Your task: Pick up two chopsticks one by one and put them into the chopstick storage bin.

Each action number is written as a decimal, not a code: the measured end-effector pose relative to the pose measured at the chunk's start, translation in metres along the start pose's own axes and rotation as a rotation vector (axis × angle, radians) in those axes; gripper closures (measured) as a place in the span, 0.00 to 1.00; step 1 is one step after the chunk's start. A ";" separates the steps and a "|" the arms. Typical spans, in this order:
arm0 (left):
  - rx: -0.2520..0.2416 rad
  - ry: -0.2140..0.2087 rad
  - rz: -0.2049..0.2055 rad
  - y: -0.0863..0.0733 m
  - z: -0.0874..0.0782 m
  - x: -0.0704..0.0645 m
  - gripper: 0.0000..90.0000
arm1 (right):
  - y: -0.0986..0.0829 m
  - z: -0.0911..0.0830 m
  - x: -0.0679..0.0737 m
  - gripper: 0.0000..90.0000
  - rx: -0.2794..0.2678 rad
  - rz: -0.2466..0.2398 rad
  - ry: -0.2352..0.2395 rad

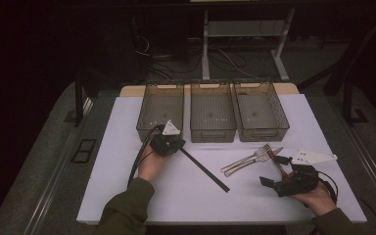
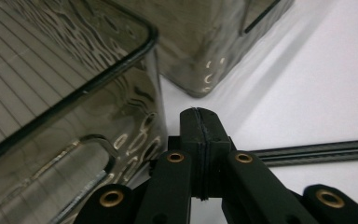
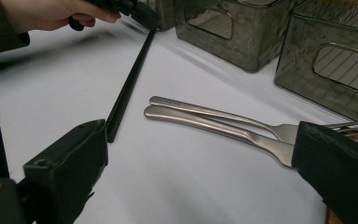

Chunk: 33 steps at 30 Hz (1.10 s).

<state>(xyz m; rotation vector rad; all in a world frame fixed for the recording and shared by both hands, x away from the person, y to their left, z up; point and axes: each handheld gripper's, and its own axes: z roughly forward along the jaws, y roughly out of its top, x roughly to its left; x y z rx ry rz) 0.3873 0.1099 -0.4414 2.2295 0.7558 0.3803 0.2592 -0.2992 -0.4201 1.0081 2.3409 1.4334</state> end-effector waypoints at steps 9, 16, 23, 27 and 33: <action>0.027 0.007 -0.010 -0.002 0.007 0.003 0.99 | 0.000 0.000 0.000 0.03 -0.003 0.000 0.004; 0.045 0.004 -0.014 -0.004 0.007 0.004 0.99 | 0.000 -0.001 0.000 0.03 -0.004 0.007 0.009; 0.065 -0.001 -0.014 -0.005 0.004 0.005 0.99 | 0.000 -0.002 0.000 0.03 -0.004 0.009 0.006; 0.084 -0.003 -0.008 -0.006 0.000 0.004 0.99 | 0.000 -0.002 0.000 0.03 -0.005 0.008 0.006; 0.098 -0.008 0.001 -0.008 -0.005 0.003 0.99 | 0.000 -0.002 0.000 0.03 -0.004 0.008 0.006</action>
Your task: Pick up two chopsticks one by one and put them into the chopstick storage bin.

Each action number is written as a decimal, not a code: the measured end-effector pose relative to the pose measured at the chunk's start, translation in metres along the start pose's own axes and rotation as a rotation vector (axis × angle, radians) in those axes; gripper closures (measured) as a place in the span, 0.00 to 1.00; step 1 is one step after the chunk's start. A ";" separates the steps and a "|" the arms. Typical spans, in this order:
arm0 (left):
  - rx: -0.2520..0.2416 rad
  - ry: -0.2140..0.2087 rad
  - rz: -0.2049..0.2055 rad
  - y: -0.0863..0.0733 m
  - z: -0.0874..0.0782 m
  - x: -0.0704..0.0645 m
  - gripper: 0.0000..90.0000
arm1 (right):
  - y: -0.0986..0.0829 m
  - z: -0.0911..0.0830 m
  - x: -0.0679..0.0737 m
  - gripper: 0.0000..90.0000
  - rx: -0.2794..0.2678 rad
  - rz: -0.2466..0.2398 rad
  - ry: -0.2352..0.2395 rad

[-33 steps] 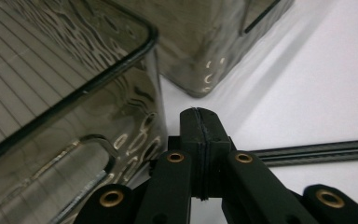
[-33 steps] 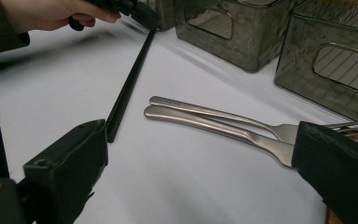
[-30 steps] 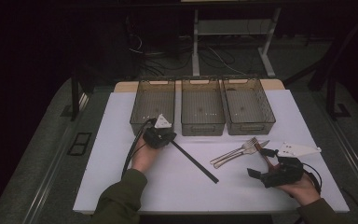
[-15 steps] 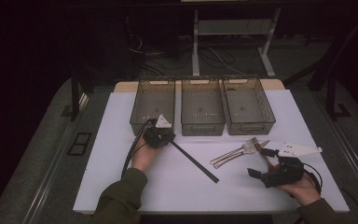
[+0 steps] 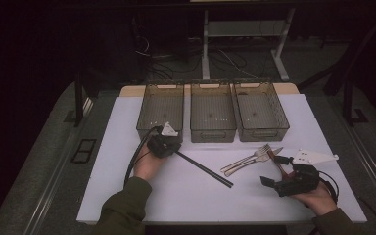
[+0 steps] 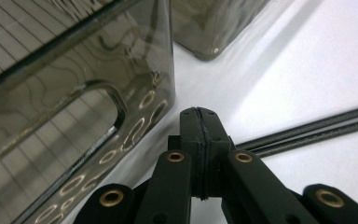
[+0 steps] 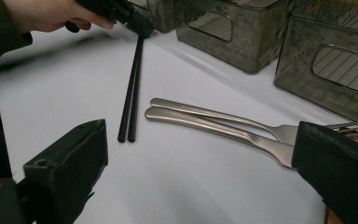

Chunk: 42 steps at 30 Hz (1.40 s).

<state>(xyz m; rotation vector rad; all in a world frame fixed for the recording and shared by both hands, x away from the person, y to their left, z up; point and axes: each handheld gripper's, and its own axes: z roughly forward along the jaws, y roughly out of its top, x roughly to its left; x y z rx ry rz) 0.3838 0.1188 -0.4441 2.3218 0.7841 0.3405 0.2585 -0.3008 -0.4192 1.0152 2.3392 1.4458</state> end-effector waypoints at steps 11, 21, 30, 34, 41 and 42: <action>0.025 -0.018 0.019 -0.005 -0.008 -0.001 0.99 | 0.000 0.000 0.000 0.03 0.000 0.001 0.000; 0.049 -0.038 0.015 -0.012 -0.018 -0.005 0.99 | 0.000 0.000 -0.001 0.03 -0.001 0.002 0.002; 0.064 -0.059 0.009 -0.023 -0.029 -0.010 0.99 | 0.000 0.000 -0.001 0.03 0.000 0.003 0.002; 0.070 -0.061 0.016 -0.027 -0.033 -0.011 0.99 | 0.000 -0.001 -0.001 0.03 -0.001 0.003 0.002; 0.078 -0.068 0.017 -0.032 -0.039 -0.013 0.99 | 0.000 -0.001 -0.001 0.03 0.001 0.003 0.002; 0.077 -0.071 0.018 -0.033 -0.039 -0.013 0.99 | 0.000 -0.001 -0.001 0.03 0.000 0.003 0.002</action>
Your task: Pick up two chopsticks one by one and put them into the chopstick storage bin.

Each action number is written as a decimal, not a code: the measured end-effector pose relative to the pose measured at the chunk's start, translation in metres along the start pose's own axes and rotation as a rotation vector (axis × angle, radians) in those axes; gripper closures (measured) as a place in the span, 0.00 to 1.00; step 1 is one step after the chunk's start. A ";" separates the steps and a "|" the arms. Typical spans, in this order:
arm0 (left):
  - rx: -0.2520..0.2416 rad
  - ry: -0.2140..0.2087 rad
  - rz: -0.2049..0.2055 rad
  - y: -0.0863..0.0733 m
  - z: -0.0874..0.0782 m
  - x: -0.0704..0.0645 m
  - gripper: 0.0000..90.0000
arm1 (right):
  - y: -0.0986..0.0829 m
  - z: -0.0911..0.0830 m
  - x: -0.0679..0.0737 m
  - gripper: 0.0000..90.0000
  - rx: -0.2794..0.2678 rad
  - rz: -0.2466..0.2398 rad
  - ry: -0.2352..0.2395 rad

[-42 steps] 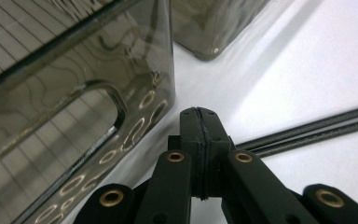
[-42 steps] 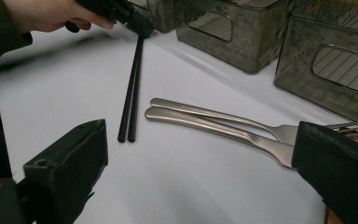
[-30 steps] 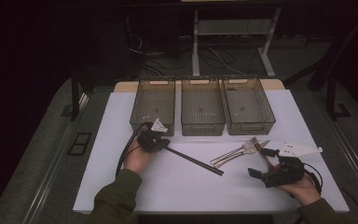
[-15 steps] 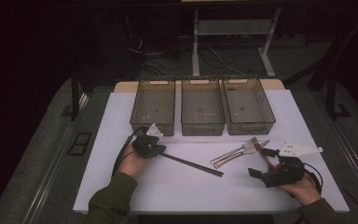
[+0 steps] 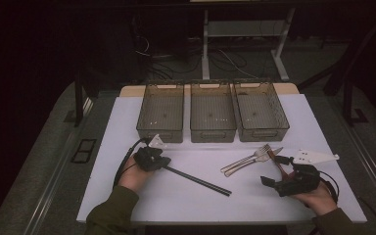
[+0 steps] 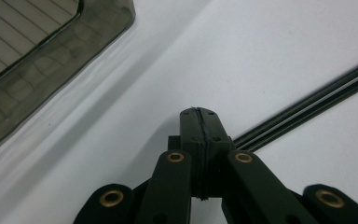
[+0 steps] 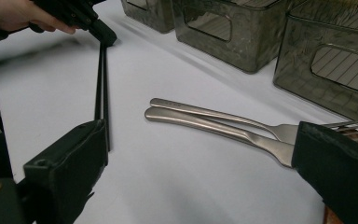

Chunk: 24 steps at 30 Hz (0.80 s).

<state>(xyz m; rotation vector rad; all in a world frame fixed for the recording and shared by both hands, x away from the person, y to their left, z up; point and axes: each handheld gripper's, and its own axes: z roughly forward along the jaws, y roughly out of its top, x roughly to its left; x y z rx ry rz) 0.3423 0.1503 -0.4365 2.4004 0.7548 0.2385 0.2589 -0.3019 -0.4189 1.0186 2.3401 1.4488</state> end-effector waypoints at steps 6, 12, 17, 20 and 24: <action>0.001 0.000 0.001 -0.003 -0.002 -0.001 0.99 | 0.000 0.000 0.000 0.03 0.001 0.000 0.000; -0.054 -0.008 0.001 0.000 -0.004 -0.004 0.89 | 0.000 0.000 0.000 0.03 0.001 -0.001 0.002; -0.099 -0.102 0.063 0.012 -0.004 -0.017 0.70 | 0.000 0.001 0.001 0.03 0.004 0.001 0.002; -0.127 -0.206 0.131 0.025 0.004 -0.037 0.62 | 0.000 0.001 0.001 0.03 0.005 0.000 0.003; -0.162 -0.307 0.187 0.037 0.013 -0.059 0.56 | 0.000 0.001 0.001 0.03 0.006 0.001 0.005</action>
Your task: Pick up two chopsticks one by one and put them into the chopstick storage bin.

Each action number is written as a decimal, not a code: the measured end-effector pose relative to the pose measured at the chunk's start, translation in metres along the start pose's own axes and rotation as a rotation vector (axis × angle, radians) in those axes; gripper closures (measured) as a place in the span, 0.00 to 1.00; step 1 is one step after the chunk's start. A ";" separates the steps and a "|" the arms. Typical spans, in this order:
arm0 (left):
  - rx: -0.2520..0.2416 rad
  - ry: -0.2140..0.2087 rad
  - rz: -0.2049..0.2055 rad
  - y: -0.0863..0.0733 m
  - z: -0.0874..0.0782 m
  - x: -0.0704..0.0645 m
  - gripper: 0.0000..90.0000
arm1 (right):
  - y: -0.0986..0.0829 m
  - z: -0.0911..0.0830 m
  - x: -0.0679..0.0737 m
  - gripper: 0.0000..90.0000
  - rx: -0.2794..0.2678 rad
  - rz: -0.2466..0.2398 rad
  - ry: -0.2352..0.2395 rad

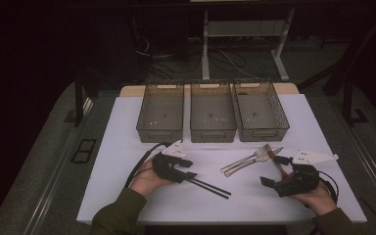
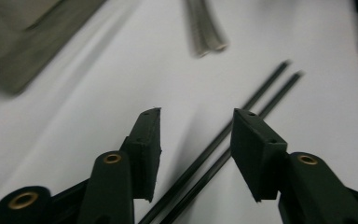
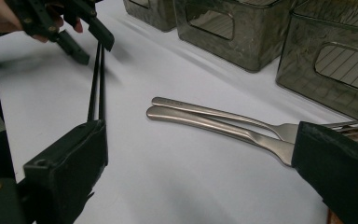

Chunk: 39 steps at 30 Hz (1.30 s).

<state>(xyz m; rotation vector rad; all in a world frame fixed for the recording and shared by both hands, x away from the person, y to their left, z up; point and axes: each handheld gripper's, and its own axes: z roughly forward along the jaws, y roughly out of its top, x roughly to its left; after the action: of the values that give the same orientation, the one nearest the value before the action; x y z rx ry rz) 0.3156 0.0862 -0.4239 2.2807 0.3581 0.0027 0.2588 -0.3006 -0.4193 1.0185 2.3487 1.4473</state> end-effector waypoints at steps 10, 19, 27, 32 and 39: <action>-0.004 -0.144 0.106 0.024 0.044 -0.031 0.56 | 0.000 0.001 0.000 0.03 0.000 -0.005 0.001; 0.049 -0.177 0.186 0.030 0.075 -0.042 0.62 | 0.000 0.001 -0.001 0.03 0.001 -0.004 0.001; 0.046 -0.147 0.193 0.029 0.078 -0.045 0.76 | 0.000 0.001 0.000 0.03 0.001 -0.002 0.001; 0.056 -0.140 0.204 0.029 0.077 -0.044 0.79 | 0.000 0.001 0.000 0.03 0.000 -0.001 0.001; 0.052 -0.145 0.196 0.029 0.077 -0.042 0.82 | 0.000 0.001 0.000 0.03 0.001 -0.001 0.001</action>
<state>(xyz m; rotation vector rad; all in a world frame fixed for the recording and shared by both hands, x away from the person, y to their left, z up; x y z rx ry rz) 0.2920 0.0008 -0.4499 2.3423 0.0582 -0.0725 0.2597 -0.3001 -0.4198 1.0170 2.3502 1.4470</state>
